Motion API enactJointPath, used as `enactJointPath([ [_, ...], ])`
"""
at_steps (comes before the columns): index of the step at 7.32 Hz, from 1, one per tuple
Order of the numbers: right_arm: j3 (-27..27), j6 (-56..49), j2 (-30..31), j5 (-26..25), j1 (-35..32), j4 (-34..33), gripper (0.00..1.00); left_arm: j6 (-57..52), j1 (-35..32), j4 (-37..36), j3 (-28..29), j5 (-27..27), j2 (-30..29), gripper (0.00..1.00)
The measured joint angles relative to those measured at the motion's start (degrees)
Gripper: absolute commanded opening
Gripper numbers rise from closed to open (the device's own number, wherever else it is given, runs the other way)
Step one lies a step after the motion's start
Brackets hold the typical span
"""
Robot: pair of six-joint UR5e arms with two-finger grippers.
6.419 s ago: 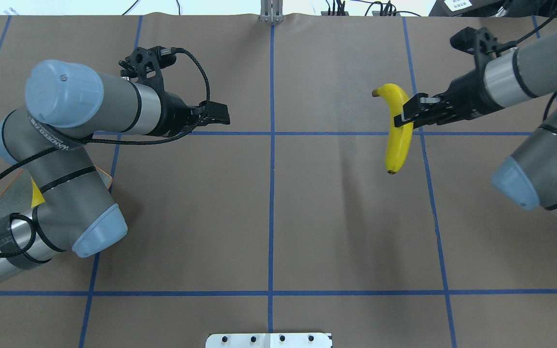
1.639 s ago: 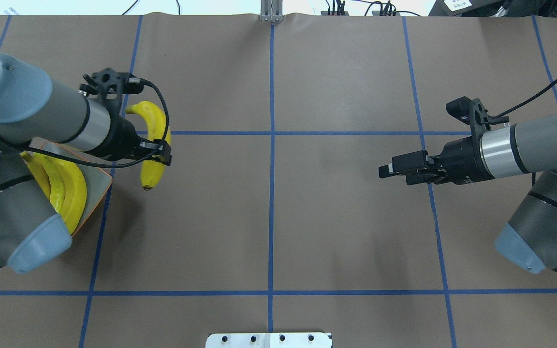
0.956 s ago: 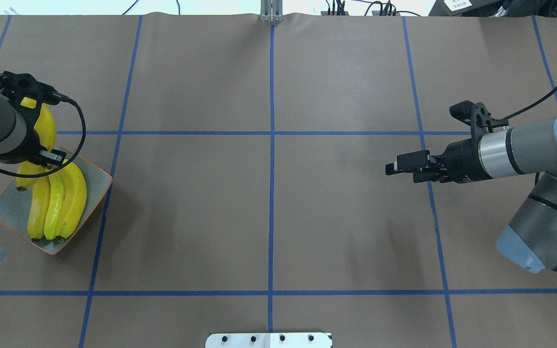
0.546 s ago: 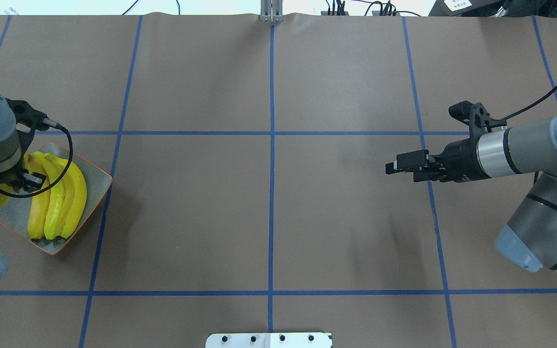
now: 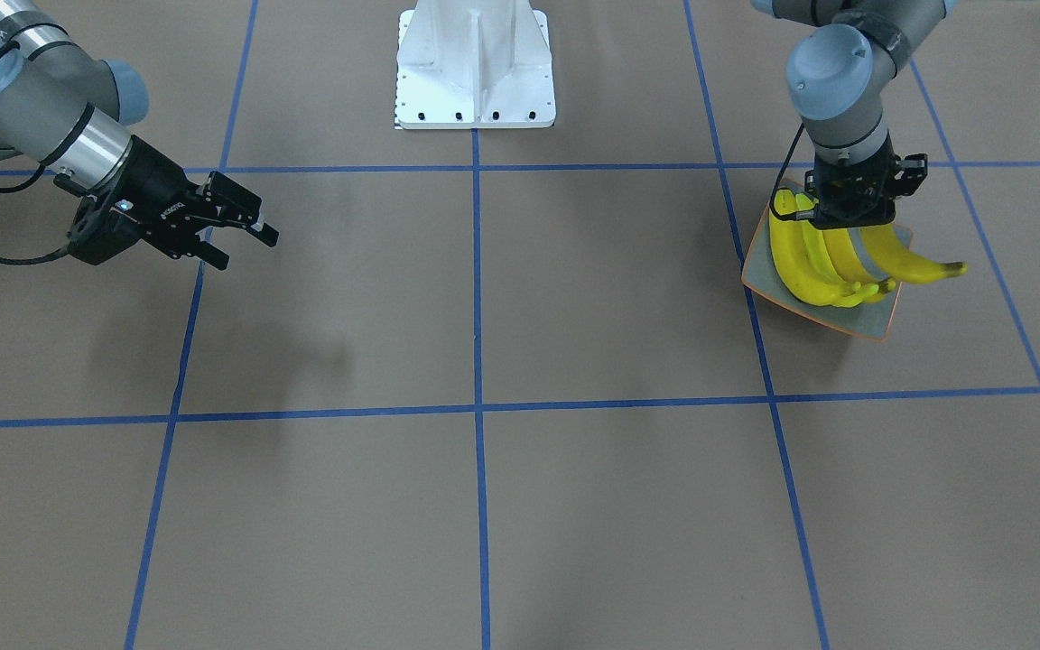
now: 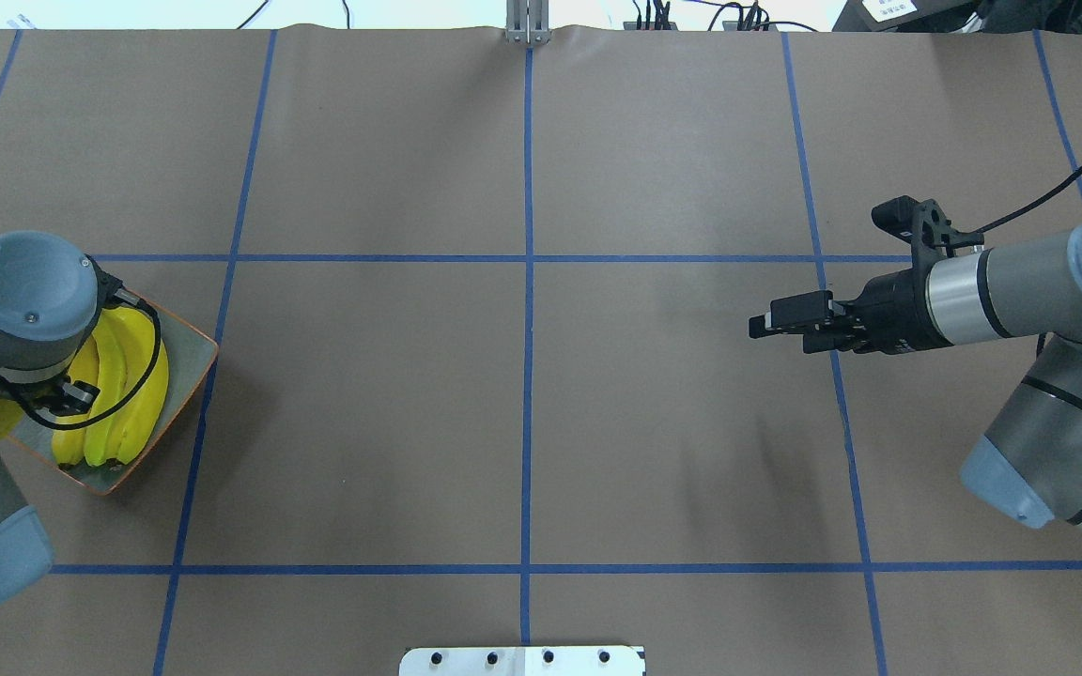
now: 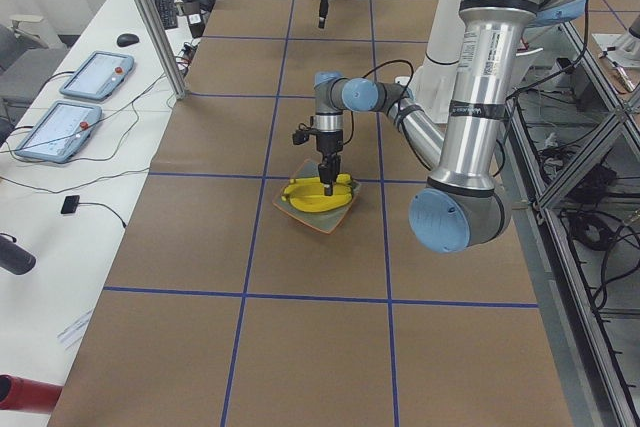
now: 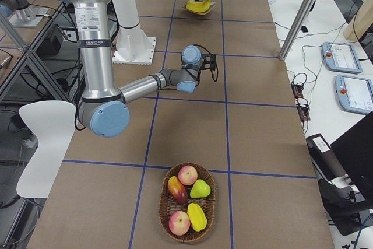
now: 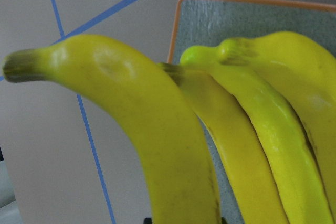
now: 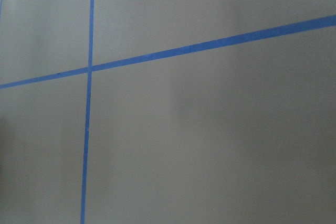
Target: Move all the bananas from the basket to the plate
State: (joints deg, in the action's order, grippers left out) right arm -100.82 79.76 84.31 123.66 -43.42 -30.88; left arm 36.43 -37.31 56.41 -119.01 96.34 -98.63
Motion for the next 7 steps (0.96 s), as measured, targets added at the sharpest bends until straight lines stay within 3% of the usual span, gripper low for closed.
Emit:
enactJointPath([
  [6,-0.29,0.46,-0.05,-0.52,0.0,0.12,1.0,1.11,3.12,-1.94,4.2,0.0,1.35,0.0],
  [7,-0.28,0.44,-0.08,-0.52,0.0,0.12,1.0,1.48,3.76,-1.93,4.81,-0.03,1.0,0.4],
])
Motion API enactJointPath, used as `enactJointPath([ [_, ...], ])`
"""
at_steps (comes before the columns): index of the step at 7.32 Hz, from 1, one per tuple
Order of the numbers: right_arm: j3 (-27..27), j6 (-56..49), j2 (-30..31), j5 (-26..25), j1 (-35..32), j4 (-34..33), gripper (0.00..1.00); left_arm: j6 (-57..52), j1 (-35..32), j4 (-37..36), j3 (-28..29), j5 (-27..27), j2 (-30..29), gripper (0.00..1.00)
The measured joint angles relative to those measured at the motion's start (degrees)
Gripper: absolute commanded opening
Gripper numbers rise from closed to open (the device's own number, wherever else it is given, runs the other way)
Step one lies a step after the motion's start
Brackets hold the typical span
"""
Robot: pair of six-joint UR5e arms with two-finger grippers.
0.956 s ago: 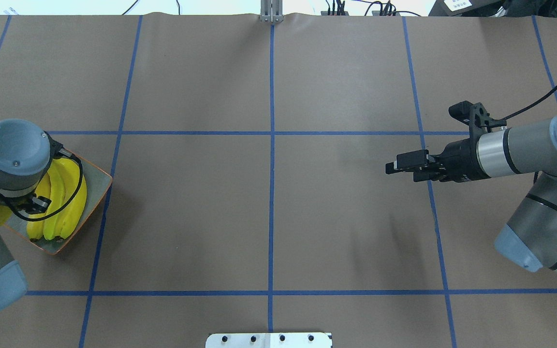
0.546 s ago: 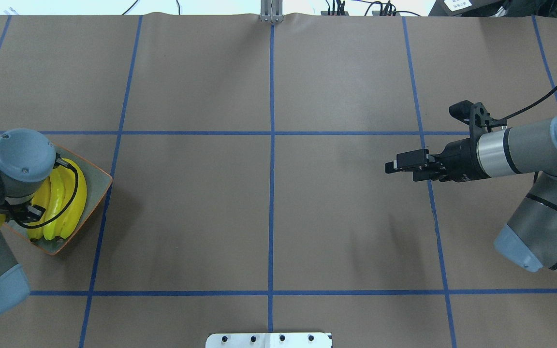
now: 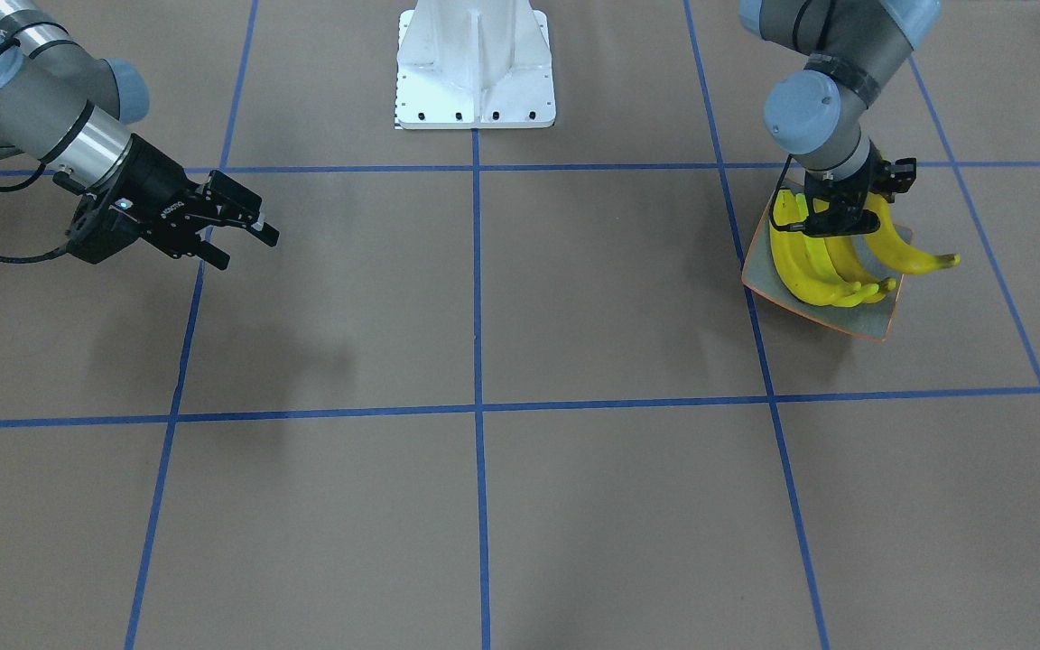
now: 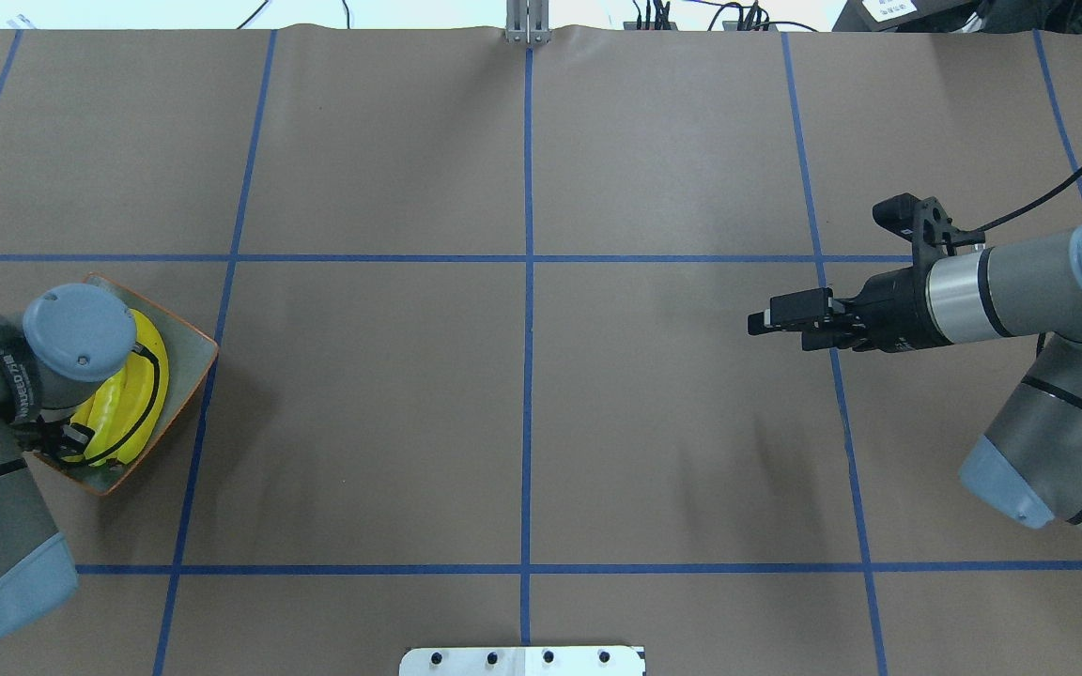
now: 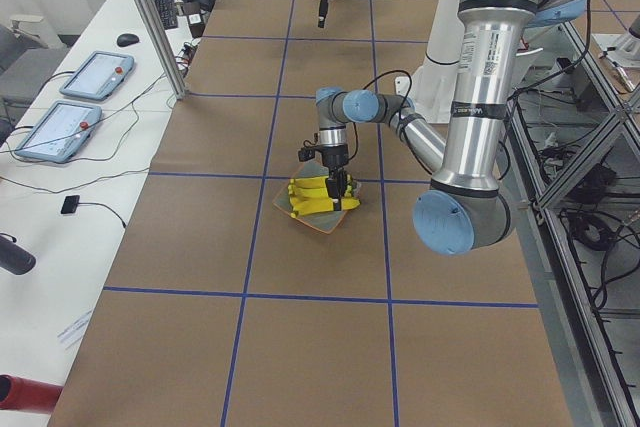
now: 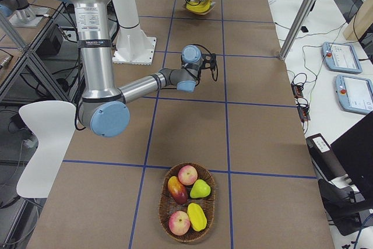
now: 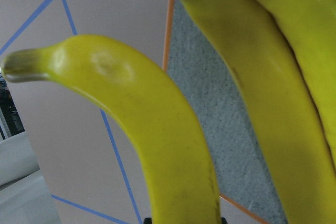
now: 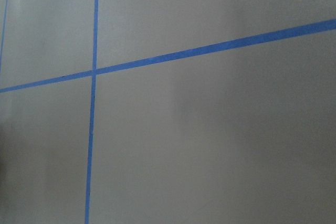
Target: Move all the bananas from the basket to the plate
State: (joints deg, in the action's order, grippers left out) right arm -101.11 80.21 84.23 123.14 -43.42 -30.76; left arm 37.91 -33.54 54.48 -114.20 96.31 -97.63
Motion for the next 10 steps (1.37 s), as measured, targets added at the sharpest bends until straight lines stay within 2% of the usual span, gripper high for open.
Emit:
enactJointPath([
  [1,-0.07,0.04,-0.02,0.0,0.0,0.0,1.0,-0.03,0.32,0.0,0.32,-0.04,-0.19,0.99],
  [4,-0.36,0.2,-0.03,0.0,0.0,0.0,1.0,-4.89,0.13,0.01,0.32,-0.15,-0.43,1.0],
  [6,-0.4,0.21,-0.03,0.0,0.0,0.0,1.0,-5.89,-1.25,-0.01,-2.09,0.04,-1.08,1.0],
  [10,-1.02,0.2,0.86,-1.14,-0.54,-0.05,1.0,-3.57,-7.57,0.22,-7.22,7.06,-10.94,1.0],
])
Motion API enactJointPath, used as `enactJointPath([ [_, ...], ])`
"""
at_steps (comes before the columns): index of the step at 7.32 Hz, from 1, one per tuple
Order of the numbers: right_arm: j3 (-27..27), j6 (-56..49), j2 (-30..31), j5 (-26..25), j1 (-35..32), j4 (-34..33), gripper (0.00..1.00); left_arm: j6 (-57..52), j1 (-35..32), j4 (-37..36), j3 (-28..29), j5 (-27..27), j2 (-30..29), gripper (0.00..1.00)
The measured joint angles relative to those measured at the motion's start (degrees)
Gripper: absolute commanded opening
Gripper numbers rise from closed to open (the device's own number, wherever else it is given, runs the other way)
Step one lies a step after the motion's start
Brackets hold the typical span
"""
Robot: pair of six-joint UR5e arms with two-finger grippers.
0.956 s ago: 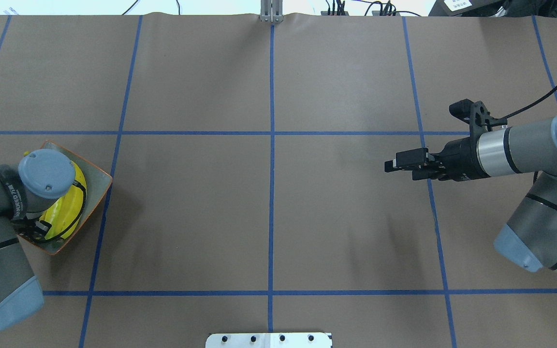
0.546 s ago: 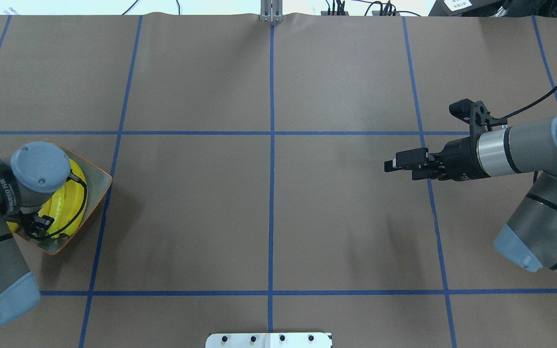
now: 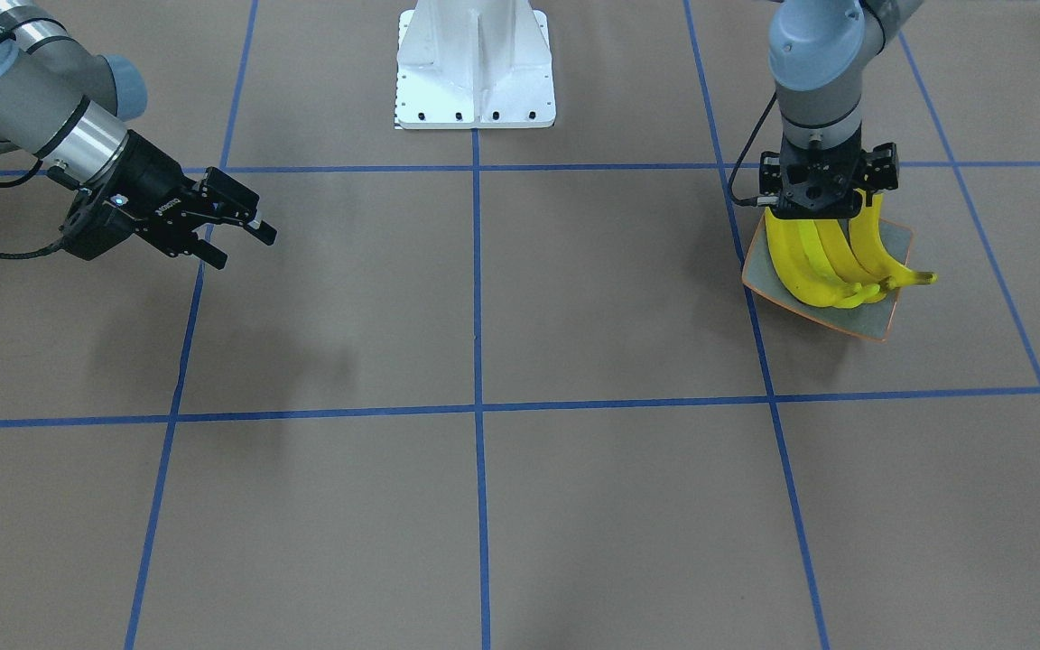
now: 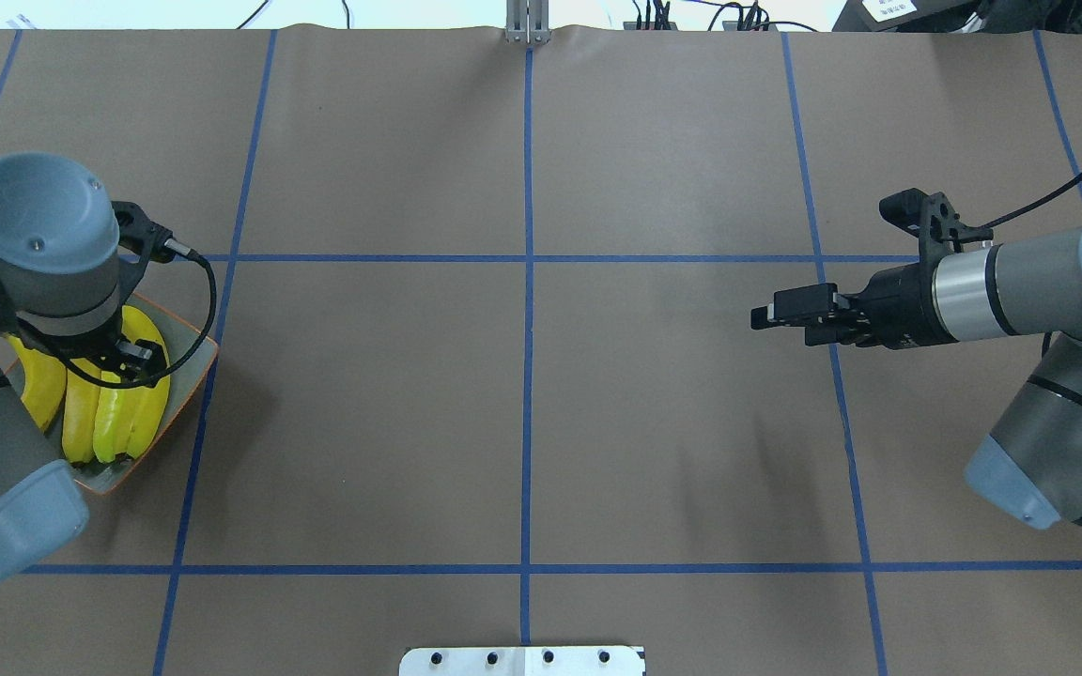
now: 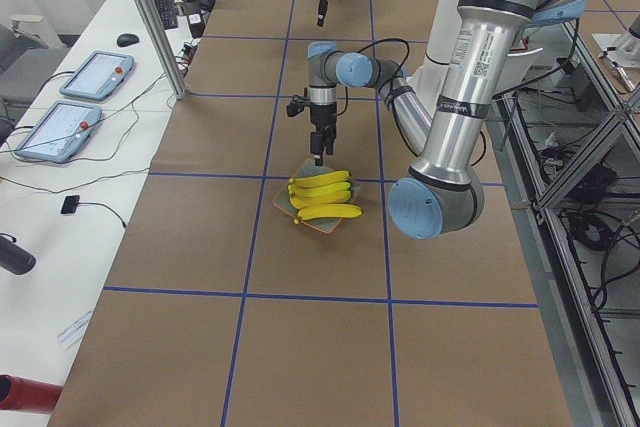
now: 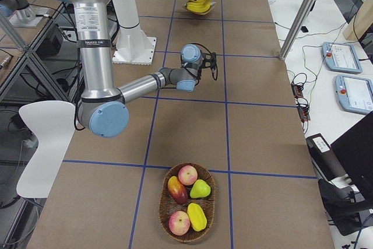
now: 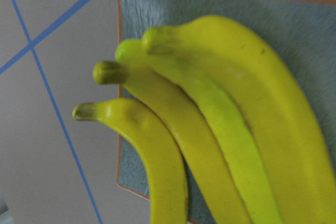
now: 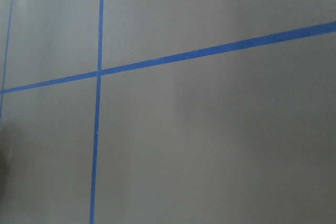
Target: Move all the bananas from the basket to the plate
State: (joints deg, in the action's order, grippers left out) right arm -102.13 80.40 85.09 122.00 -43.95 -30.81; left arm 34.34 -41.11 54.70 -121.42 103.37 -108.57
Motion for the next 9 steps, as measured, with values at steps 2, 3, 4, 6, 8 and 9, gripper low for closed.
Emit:
enactJointPath([
  [2,-0.12,-0.59,2.58,-0.2,-3.18,-1.02,1.0,1.02,-5.63,5.74,-0.4,7.17,-2.31,1.0],
  [3,-0.01,-2.31,3.42,0.58,-5.76,-2.8,1.0,0.05,-8.98,8.49,-0.39,10.28,-2.48,1.0],
  [4,0.05,-7.59,3.67,2.76,-9.41,-7.05,1.0,-2.77,-12.32,9.87,-0.16,12.48,-2.4,1.0],
  [6,-0.03,-23.07,3.42,8.69,-17.89,-19.07,1.0,-10.84,-19.16,10.78,2.15,16.71,-2.14,1.0],
  [8,-0.17,-40.8,2.57,12.75,-25.92,-32.98,1.0,-17.73,-24.83,13.49,6.37,19.29,-1.26,1.0],
  [9,-0.4,-49.89,1.88,13.37,-29.66,-40.39,1.0,-21.03,-27.53,16.23,8.7,21.69,0.29,1.0],
])
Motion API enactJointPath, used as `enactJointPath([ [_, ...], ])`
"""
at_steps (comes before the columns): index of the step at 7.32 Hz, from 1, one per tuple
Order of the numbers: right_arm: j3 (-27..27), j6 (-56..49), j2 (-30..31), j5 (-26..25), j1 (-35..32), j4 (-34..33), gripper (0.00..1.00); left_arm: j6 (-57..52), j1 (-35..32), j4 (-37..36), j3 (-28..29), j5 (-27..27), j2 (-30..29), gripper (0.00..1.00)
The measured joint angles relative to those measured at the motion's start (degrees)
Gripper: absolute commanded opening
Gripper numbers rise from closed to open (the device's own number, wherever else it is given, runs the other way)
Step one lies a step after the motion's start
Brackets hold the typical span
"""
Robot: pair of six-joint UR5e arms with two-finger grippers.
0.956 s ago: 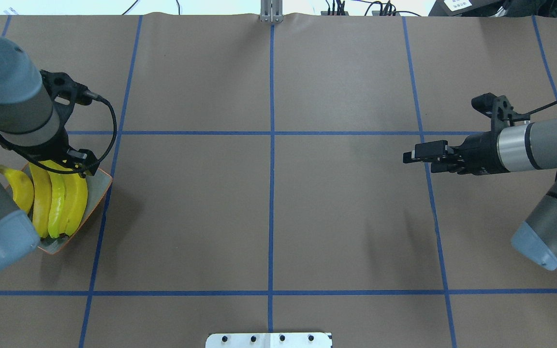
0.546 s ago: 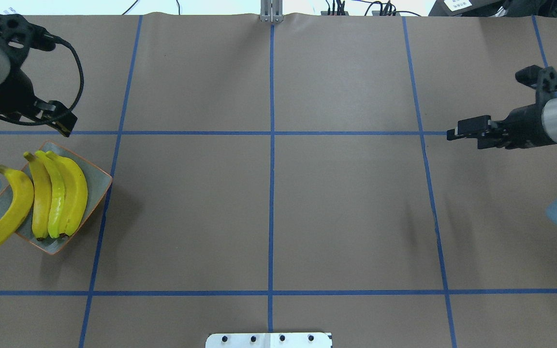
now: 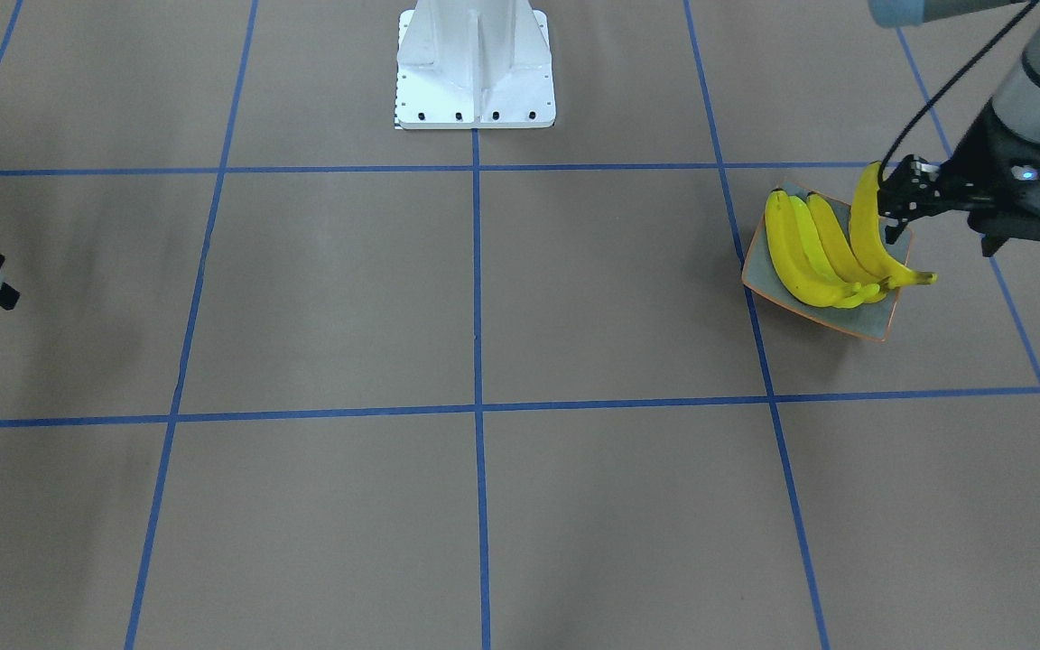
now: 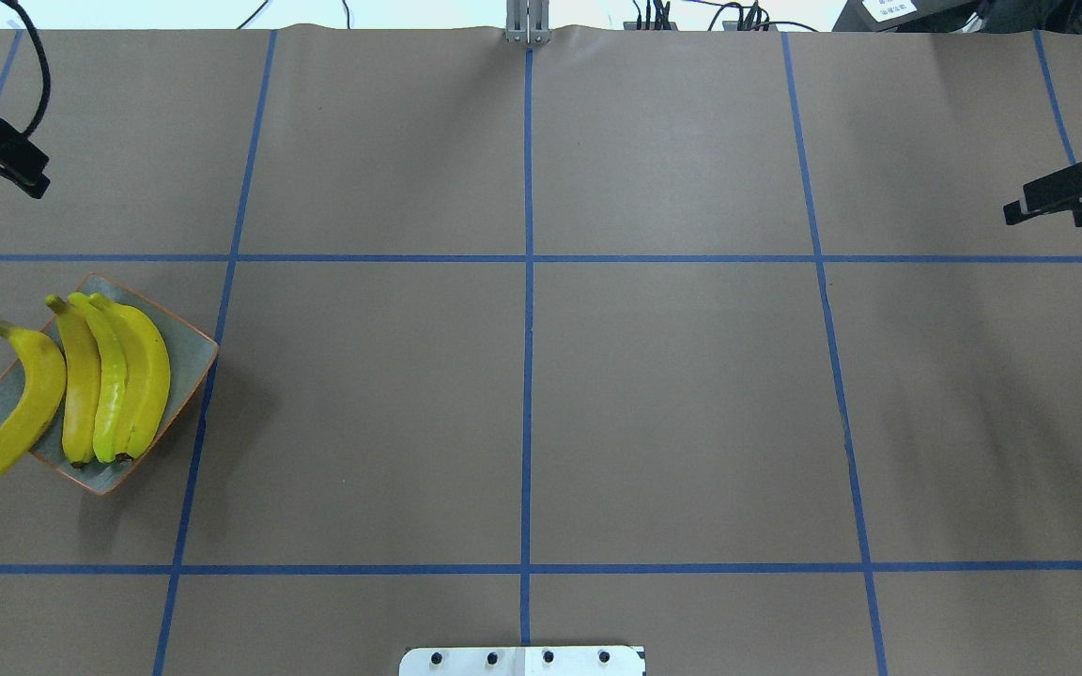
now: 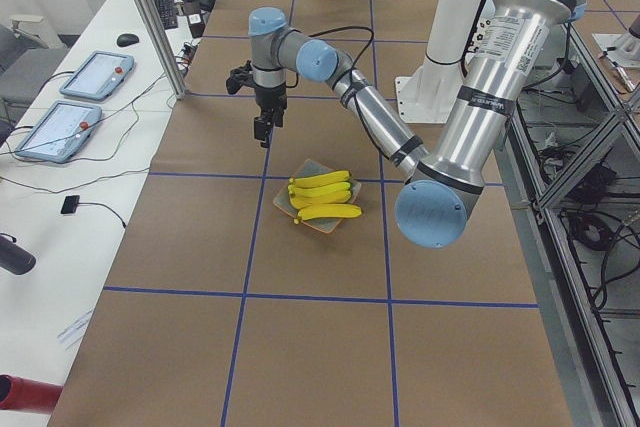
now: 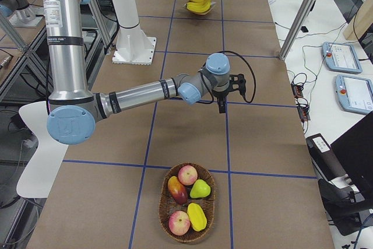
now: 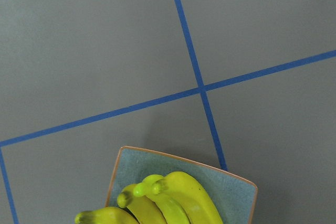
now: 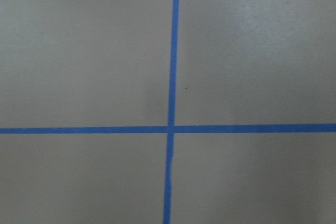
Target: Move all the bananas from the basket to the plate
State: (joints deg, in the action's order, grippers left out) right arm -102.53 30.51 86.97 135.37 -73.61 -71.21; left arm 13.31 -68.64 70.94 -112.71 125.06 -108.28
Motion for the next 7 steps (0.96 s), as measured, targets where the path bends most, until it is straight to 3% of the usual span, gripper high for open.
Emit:
enactJointPath([
  [3,-2.98,-19.12,-0.69,0.09,-8.46,-18.56,1.0,-6.67,-7.3,6.49,6.05,6.01,4.51,1.0],
  [5,-4.96,-22.73,0.04,-0.01,-10.58,-22.79,1.0,-11.72,-11.28,7.13,9.57,9.76,5.78,1.0],
  [7,-5.89,-23.81,1.39,-0.1,-11.15,-23.6,1.0,-12.68,-12.53,7.11,9.49,10.54,7.9,1.0],
])
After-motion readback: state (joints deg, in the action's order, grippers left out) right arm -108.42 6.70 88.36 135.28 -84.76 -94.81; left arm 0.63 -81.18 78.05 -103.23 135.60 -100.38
